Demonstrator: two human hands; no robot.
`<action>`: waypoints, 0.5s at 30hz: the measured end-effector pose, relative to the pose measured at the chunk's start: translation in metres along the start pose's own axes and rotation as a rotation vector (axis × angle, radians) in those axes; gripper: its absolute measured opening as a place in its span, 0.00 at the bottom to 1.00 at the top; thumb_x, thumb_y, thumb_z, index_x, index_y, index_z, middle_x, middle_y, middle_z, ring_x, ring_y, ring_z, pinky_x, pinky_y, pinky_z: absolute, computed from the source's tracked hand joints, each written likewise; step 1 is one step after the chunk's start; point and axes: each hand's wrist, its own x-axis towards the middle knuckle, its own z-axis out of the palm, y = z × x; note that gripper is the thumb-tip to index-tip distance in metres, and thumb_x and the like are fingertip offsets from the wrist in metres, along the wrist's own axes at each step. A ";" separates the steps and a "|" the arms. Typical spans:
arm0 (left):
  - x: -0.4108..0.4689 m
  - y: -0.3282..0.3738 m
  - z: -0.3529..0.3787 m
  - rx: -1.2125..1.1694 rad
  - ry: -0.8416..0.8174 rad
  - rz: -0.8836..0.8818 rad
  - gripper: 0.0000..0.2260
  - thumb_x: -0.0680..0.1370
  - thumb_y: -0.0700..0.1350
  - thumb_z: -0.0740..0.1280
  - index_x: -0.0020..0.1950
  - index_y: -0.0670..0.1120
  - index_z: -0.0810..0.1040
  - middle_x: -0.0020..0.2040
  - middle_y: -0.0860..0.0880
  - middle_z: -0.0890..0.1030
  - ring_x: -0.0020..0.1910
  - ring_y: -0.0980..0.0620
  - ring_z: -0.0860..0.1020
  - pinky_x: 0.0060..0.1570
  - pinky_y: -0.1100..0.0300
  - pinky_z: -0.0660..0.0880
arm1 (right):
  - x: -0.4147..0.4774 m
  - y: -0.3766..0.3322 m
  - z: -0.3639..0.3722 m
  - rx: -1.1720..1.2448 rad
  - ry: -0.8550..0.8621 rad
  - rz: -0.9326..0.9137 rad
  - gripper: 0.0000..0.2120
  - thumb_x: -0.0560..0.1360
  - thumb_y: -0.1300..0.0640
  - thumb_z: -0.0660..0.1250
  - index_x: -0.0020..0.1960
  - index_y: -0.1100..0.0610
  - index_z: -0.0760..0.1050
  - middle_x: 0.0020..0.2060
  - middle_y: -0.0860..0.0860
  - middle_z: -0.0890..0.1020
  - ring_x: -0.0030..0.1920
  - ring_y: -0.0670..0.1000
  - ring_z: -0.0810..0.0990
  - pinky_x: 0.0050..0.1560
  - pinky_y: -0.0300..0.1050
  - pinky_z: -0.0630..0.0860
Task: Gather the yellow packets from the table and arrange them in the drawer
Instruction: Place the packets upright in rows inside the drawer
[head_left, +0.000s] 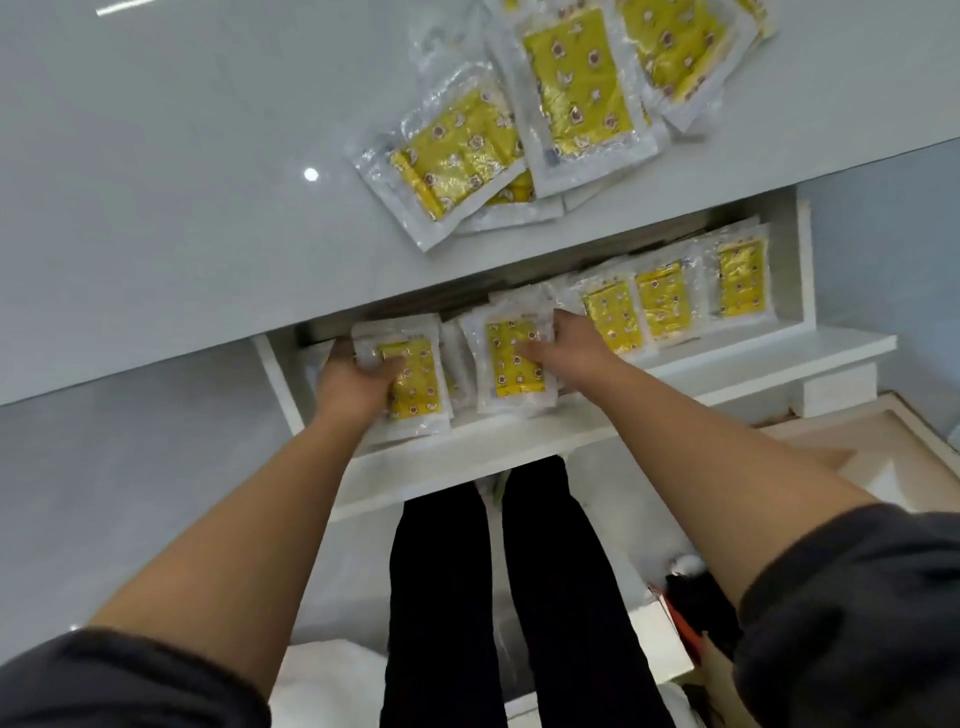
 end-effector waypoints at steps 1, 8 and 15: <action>0.006 -0.002 0.001 0.034 0.027 0.007 0.22 0.76 0.48 0.70 0.68 0.45 0.70 0.59 0.47 0.78 0.57 0.44 0.77 0.51 0.58 0.71 | 0.004 -0.002 0.010 -0.014 0.023 -0.031 0.23 0.74 0.52 0.71 0.66 0.60 0.73 0.60 0.54 0.80 0.59 0.55 0.78 0.57 0.46 0.75; 0.037 -0.016 0.010 0.278 0.021 -0.006 0.28 0.75 0.56 0.68 0.71 0.45 0.66 0.63 0.44 0.77 0.57 0.43 0.78 0.51 0.56 0.75 | 0.017 -0.014 0.047 -0.432 0.120 -0.104 0.20 0.76 0.47 0.67 0.61 0.60 0.72 0.54 0.57 0.80 0.51 0.56 0.78 0.43 0.42 0.69; 0.025 -0.001 0.002 0.952 0.145 0.277 0.36 0.74 0.58 0.67 0.75 0.46 0.57 0.74 0.41 0.61 0.69 0.38 0.67 0.60 0.46 0.69 | 0.011 -0.029 0.039 -1.054 0.285 -0.382 0.37 0.73 0.45 0.69 0.75 0.55 0.55 0.70 0.58 0.66 0.66 0.59 0.69 0.51 0.51 0.72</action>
